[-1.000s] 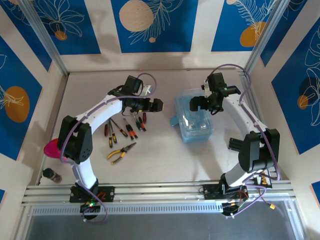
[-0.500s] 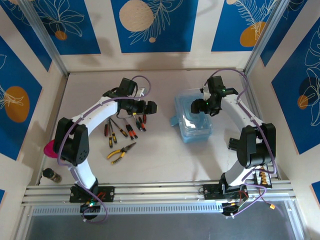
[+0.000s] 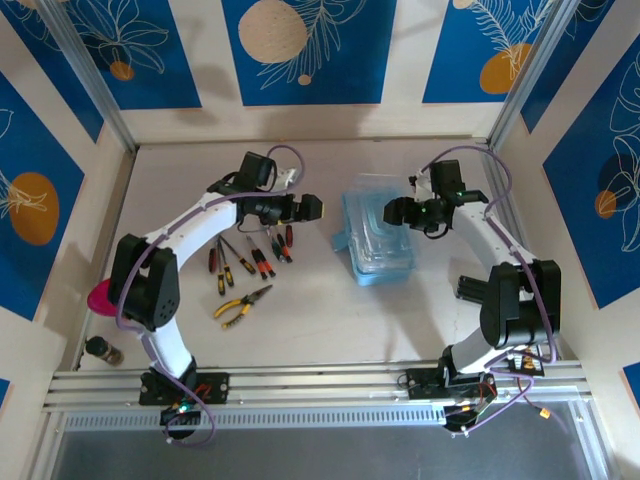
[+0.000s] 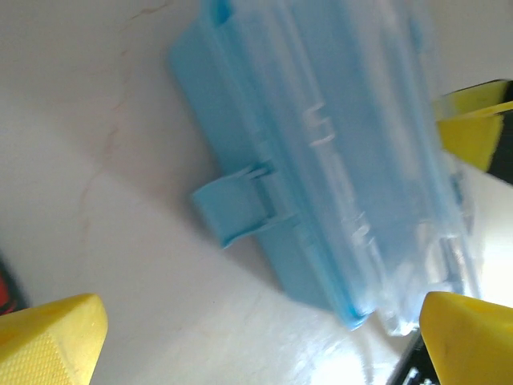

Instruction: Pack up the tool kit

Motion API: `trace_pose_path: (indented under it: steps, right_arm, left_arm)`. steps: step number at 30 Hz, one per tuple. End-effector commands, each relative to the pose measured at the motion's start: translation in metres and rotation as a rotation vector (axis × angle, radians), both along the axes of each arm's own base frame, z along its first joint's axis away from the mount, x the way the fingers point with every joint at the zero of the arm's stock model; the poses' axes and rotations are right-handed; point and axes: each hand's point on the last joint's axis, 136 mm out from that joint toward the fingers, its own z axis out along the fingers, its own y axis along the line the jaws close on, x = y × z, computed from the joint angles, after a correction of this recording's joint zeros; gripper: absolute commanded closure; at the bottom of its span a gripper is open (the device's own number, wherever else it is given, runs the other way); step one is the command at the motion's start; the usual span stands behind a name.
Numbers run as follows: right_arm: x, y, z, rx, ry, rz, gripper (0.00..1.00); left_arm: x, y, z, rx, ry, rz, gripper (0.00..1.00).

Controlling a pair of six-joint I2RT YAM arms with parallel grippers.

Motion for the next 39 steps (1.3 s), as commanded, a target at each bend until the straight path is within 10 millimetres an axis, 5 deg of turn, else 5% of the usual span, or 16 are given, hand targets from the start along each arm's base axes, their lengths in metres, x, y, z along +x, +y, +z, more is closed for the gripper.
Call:
trace_pose_path:
  steps: [1,8,15,21,27,30,39]
  right_arm:
    - [-0.009,0.037,0.017,0.260,0.009,0.082,0.46]
    - [-0.007,0.042,0.018,0.378,0.002,0.085,0.47]
    - [-0.010,0.041,0.017,0.419,0.004,0.079,0.47]
    - [-0.010,0.035,0.013,0.386,0.006,0.060,0.46]
    - [-0.008,0.001,0.023,0.172,-0.017,-0.041,0.10]
    - [-0.011,-0.014,0.039,0.076,-0.060,-0.077,0.01]
    - [-0.054,-0.031,0.085,-0.133,-0.225,-0.072,0.01]
  left_arm:
    - [0.000,-0.040,0.035,-0.178,-0.032,-0.088,0.00]
    - [-0.003,-0.080,0.038,-0.225,-0.030,-0.158,0.00]
    - [0.002,-0.094,0.031,-0.227,-0.015,-0.166,0.00]
    - [0.007,-0.114,0.047,-0.306,-0.032,-0.189,0.00]
    - [0.007,-0.135,0.074,-0.351,-0.064,-0.226,0.00]
    - [0.007,-0.141,0.084,-0.367,-0.075,-0.237,0.00]
    - [0.010,-0.148,0.104,-0.393,-0.096,-0.247,0.00]
